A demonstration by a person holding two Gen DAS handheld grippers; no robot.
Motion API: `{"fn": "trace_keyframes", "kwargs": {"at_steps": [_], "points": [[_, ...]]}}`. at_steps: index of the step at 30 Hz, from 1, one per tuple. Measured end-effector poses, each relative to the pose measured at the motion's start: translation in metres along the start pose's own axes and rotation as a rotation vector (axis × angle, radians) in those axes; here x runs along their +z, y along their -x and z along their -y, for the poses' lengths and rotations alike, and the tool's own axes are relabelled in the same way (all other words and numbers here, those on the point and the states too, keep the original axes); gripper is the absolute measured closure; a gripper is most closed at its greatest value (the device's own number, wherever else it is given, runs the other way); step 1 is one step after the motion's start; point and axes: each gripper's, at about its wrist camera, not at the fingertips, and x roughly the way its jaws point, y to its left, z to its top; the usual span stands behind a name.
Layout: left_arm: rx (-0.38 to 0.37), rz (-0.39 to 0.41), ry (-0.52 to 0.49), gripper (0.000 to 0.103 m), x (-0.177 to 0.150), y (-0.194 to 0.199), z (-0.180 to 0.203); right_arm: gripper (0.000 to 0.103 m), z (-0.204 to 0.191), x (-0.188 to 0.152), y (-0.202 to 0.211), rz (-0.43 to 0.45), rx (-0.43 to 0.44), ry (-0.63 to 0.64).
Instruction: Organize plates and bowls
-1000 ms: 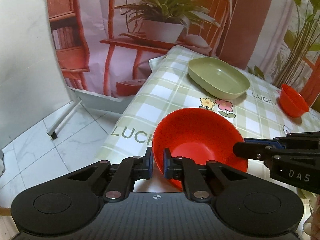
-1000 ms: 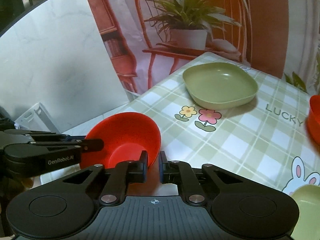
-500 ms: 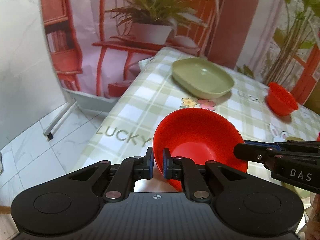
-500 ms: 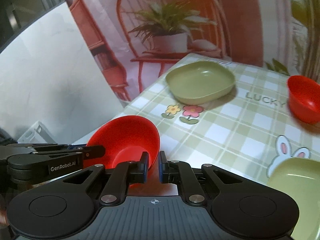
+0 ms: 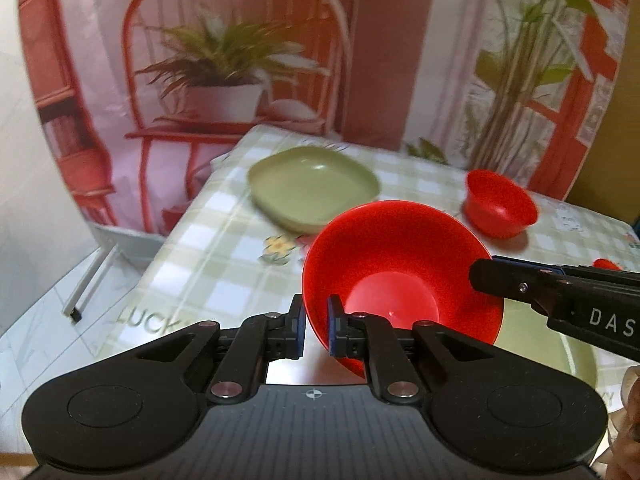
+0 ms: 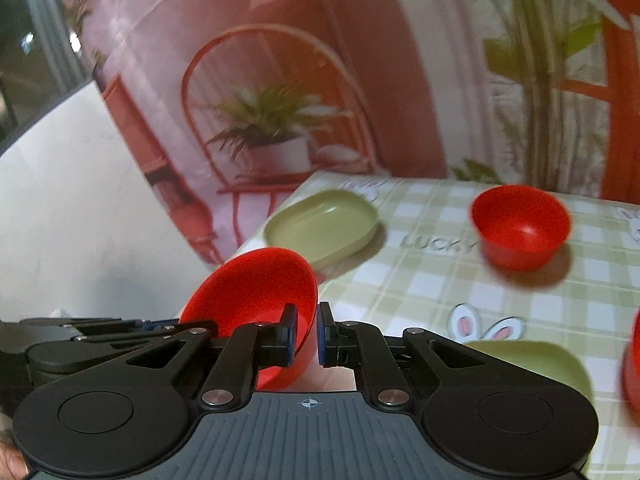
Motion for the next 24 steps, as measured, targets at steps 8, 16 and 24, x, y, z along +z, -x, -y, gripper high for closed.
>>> {"fn": "trace_keyframes", "kwargs": {"at_steps": [8,16,24], "points": [[-0.035,0.029,-0.058,0.091,0.010,0.003,0.046,0.094,0.035,0.006,0.033,0.081,-0.039,-0.048],[-0.084,0.041,-0.111,0.089,0.011,0.001,0.095,0.093,0.077,0.009,0.065,0.135,-0.086,-0.111],[-0.119,0.042,-0.151,0.089,0.015,-0.003,0.142,0.093,0.116,0.006,0.092,0.181,-0.135,-0.161]]}}
